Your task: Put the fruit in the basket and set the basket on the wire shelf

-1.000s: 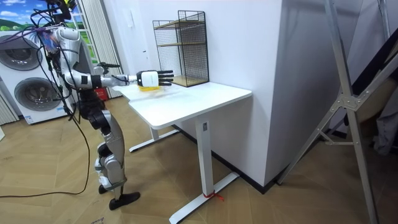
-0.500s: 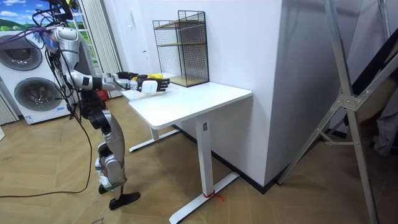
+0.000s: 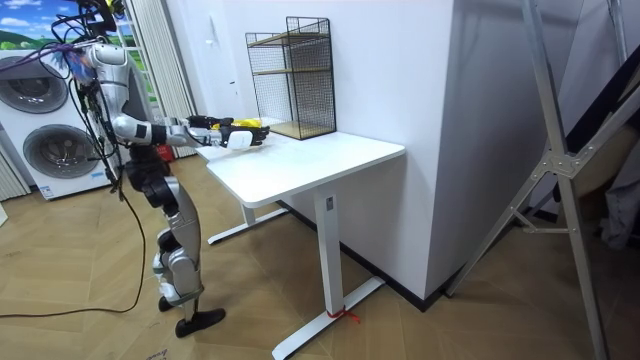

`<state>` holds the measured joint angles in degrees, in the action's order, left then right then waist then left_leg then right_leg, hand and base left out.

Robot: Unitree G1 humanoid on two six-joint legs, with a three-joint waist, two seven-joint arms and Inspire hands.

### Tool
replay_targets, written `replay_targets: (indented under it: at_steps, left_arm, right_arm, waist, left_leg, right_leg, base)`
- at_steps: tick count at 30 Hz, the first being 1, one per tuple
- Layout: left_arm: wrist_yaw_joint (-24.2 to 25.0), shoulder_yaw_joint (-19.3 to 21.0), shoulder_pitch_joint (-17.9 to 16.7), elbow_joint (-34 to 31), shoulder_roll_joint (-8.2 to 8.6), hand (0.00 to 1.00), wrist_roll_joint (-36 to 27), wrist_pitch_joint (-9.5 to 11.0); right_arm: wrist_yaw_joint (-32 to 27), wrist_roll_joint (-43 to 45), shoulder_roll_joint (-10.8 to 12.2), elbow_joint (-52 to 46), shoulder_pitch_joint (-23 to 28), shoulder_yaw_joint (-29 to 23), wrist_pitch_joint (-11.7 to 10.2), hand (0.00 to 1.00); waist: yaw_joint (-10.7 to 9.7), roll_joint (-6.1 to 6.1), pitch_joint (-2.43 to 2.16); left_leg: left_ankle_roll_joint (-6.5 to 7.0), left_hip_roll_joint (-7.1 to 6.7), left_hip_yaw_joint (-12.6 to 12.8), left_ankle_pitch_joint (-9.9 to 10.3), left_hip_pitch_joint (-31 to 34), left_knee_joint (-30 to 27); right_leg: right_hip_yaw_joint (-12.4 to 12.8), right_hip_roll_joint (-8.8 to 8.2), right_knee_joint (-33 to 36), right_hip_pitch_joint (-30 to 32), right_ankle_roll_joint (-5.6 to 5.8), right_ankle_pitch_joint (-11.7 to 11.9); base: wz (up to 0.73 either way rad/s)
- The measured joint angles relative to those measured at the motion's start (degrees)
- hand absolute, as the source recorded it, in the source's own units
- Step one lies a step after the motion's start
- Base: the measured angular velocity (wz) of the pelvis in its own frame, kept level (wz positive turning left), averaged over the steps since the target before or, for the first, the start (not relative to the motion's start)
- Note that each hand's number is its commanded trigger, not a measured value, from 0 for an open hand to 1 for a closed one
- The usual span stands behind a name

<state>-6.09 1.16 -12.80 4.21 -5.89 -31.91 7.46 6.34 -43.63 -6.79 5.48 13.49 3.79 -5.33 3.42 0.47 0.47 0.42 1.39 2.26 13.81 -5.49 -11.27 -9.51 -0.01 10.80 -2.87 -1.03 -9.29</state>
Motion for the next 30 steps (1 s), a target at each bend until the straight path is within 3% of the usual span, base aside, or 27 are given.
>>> replay_targets:
  at_steps: [9, 17, 25, 30]
  left_arm:
    - [0.08, 0.03, 0.15, 0.30, 0.87, 0.00, -0.02, 0.00]
    - [0.60, -0.25, 0.24, 0.34, 1.14, 0.00, -0.07, 0.06]
    - [0.82, -2.34, 0.94, 0.24, 0.72, 0.00, -3.52, 0.13]
    - [2.11, -5.52, 2.34, 0.25, 0.01, 0.00, -4.10, 0.02]
  right_arm:
    - [1.42, -0.71, 1.26, 2.74, -0.33, 0.56, -0.14, 0.00]
    - [3.50, -0.82, 2.24, 3.59, -0.92, 1.84, -0.12, 0.00]
    - [4.37, -1.23, 2.02, 5.20, -3.54, 3.72, -0.10, 0.00]
    - [4.45, -1.39, 1.88, 5.21, -5.61, 6.39, -0.09, 0.00]
  waist:
    - [-0.11, -0.76, -0.38]
    - [-0.16, -0.86, 0.20]
    - [-0.28, -0.81, 0.28]
    - [-1.62, -0.64, 0.21]
  left_leg:
    - [0.00, -0.01, 0.16, 0.00, 0.03, -0.13]
    - [0.01, -0.03, 0.18, 0.00, -0.02, -0.27]
    - [0.02, -0.07, -0.18, -0.01, 0.30, -0.23]
    - [0.02, -0.09, -0.83, -0.02, 1.29, -0.56]
  right_leg:
    - [0.01, -0.05, 0.16, -0.17, -0.01, 0.01]
    - [0.04, -0.13, 0.76, -0.10, 0.00, 0.01]
    - [-0.05, -0.05, 0.25, -0.06, -0.01, 0.01]
    - [-0.20, -0.08, -0.02, 0.61, 0.01, 0.07]
  base:
    - [0.00]
    - [0.00]
    - [0.02]
    - [0.05]
